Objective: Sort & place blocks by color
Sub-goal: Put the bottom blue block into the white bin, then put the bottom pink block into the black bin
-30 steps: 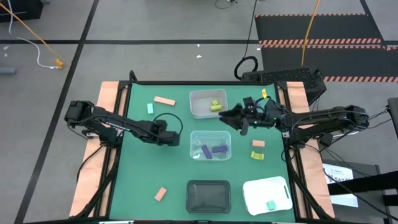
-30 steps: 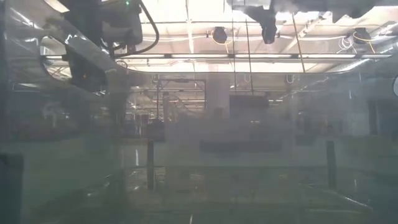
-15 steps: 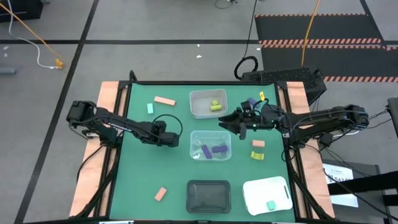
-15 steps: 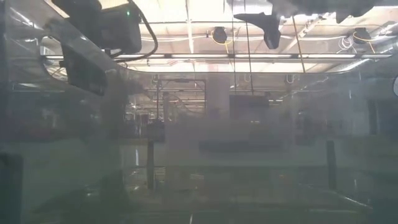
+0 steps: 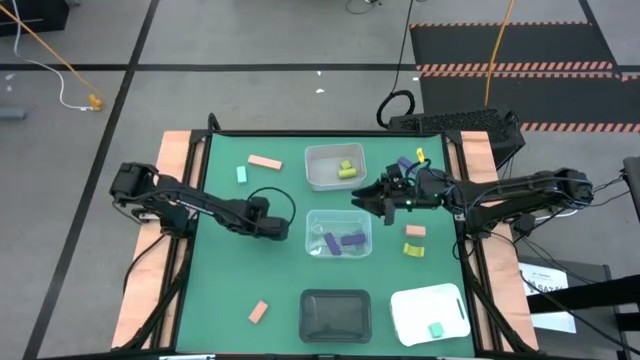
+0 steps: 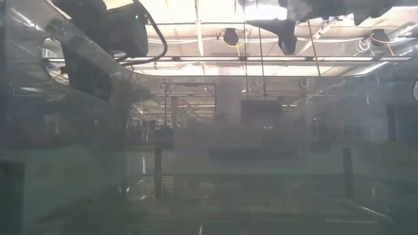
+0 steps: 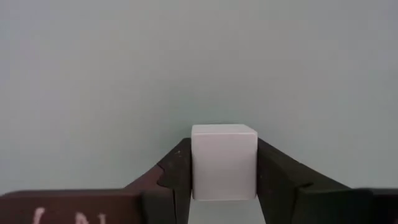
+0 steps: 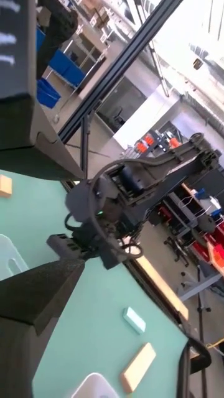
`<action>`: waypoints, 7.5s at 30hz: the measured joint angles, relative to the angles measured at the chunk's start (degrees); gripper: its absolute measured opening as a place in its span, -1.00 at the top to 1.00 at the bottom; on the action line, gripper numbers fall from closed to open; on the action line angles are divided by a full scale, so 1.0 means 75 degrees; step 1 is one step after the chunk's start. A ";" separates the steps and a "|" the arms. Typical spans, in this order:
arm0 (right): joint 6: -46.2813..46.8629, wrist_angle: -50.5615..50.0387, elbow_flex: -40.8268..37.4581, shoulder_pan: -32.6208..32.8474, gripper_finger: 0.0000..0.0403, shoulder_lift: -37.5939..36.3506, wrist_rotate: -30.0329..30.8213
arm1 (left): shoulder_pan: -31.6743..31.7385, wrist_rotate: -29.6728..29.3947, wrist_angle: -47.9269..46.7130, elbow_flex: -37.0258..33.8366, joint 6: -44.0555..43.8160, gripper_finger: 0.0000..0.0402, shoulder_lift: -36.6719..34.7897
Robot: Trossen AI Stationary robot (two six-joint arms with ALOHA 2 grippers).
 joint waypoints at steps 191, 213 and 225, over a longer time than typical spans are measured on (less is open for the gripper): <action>0.1863 -0.6053 0.1173 0.6402 -0.20 0.1950 -0.1840 | -0.4380 0.1815 0.2130 0.0968 -0.1777 -0.12 0.0557; 0.1445 -0.5815 0.1005 0.6402 -0.20 0.1950 -0.1828 | -0.4581 0.1759 0.2421 0.0985 -0.0928 -0.12 0.1188; 0.1607 -0.5824 0.1005 0.6399 -0.20 0.1950 -0.1799 | -0.4578 0.1762 0.1707 0.1064 0.0050 0.03 0.1623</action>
